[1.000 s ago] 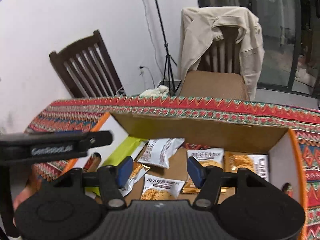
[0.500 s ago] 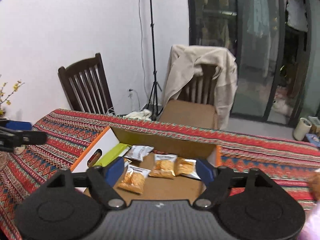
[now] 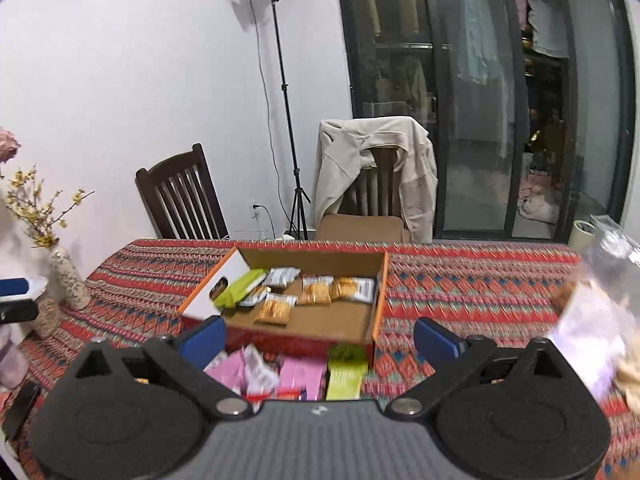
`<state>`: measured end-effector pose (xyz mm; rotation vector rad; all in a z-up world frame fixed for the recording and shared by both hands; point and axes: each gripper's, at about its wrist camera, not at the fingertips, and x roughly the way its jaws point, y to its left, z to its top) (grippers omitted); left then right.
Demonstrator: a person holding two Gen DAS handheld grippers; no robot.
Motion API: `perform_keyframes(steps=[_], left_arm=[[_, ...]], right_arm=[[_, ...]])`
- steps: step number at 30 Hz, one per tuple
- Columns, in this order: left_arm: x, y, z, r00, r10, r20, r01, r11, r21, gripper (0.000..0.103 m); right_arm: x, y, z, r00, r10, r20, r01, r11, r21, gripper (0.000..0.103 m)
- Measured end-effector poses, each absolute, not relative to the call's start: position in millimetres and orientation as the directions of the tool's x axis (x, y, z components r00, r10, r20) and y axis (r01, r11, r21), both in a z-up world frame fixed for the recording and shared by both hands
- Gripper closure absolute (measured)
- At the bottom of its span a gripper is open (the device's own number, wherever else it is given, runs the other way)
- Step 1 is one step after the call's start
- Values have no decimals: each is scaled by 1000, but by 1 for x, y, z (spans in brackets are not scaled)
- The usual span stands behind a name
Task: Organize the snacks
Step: 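Move both open tools back toward the snack pile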
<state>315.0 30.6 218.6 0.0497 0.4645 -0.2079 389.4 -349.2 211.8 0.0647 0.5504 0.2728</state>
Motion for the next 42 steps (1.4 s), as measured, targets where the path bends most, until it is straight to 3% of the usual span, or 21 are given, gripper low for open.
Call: perform_keyframes(steps=[6,12,19,23,29,42], left_arm=[[224,35,191,929,-106,-355,133,990,52,0],[161,44,147,940,-40,-339,48,999,13,0],[125,42,84,931,-29,-365,64,994,84,0],[132,33,57,905,-58,-421,104,991,87,0],[152,26,43,895,-77,-439,131,987,94,0],[260,38,15,859,-105,-501,156,986,60,0]], right_arm=[[297,-362,187,834,284,-473,-261,958,116,0],[221,-366,144,845,294,-447,-274,955,111,0],[171,-351,64,828,287,-481,-235,958,166,0],[173,-340,24,778,362,-514,-260,930,261,0],[181,-311,3,799,321,-509,-268,947,176,0],[271,-284,7,823,325,-467,-288,946,151,0]])
